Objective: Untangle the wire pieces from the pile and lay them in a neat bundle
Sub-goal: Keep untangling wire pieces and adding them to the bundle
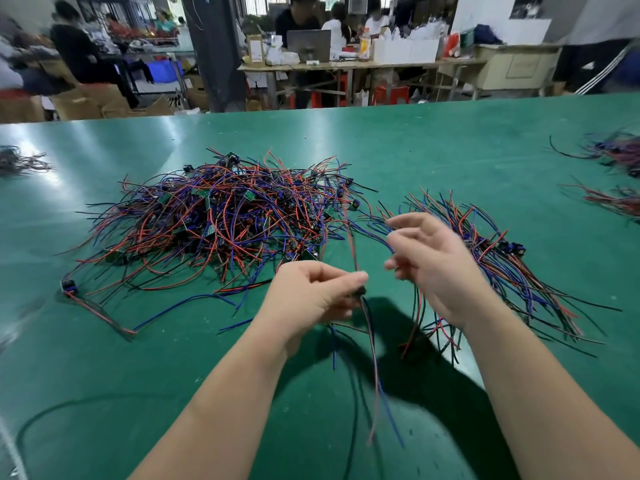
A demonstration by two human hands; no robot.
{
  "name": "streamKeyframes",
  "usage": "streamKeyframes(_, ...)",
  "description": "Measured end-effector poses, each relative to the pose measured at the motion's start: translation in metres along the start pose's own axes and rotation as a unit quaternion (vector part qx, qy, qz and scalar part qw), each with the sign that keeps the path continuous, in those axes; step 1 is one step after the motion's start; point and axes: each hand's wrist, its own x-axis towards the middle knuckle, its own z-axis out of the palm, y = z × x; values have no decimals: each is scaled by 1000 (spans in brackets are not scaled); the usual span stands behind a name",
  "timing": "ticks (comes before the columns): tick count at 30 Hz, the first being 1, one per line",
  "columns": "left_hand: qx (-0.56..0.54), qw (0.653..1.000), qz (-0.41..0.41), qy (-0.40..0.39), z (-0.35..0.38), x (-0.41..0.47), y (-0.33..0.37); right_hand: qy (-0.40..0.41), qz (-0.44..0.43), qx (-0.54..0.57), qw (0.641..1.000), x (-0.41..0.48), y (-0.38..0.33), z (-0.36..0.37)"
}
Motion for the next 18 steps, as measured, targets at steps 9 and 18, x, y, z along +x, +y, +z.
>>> streamKeyframes(9,85,993,82,0,-8,3,1,25,-128,-209,969,-3,0,1)
streamKeyframes(18,649,742,160,-58,-21,7,-10,337,-63,-437,831,12,-4,-82)
